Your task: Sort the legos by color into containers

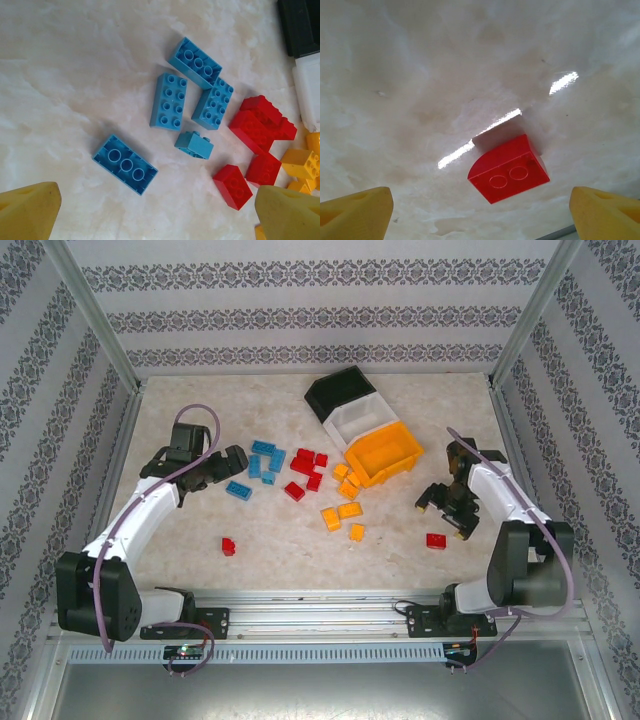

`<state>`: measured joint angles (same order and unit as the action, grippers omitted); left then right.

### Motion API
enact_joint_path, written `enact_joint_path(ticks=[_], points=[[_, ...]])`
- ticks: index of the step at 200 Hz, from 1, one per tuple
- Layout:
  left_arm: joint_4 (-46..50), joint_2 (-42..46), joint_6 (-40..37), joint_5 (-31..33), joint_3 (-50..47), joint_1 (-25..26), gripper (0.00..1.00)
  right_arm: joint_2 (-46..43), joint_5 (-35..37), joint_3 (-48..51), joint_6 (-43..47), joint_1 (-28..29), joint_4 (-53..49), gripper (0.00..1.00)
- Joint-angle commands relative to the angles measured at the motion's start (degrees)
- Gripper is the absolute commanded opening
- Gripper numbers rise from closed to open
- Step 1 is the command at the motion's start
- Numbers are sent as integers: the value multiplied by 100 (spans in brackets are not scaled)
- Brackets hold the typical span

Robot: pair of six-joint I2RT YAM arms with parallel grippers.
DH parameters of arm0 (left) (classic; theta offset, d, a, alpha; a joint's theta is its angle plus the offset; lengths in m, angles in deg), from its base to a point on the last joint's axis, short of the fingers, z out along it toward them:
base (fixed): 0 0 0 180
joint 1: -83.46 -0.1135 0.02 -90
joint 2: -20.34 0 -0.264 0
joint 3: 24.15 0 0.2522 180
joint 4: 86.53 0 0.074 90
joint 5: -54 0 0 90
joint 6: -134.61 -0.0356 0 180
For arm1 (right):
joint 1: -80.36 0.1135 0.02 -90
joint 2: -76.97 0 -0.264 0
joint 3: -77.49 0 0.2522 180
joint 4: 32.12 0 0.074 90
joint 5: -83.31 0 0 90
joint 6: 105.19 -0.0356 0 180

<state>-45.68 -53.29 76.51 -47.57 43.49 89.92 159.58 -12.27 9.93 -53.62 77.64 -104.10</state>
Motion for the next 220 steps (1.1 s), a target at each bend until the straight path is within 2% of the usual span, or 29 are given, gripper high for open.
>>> enact_joint_path(ticks=[1, 68, 113, 183, 220], points=[[81, -21, 151, -129, 8, 96, 100, 214, -159, 194, 203, 65, 256, 88], [235, 100, 192, -115, -105, 98, 100, 638, -31, 438, 391, 72, 575, 87], [148, 27, 359, -174, -141, 99, 100, 809, -217, 697, 451, 97, 948, 86], [-11, -170, 612, -293, -202, 101, 100, 906, -375, 722, 496, 408, 1062, 78], [20, -144, 616, -295, -244, 101, 100, 903, -390, 770, 510, 421, 1054, 68]])
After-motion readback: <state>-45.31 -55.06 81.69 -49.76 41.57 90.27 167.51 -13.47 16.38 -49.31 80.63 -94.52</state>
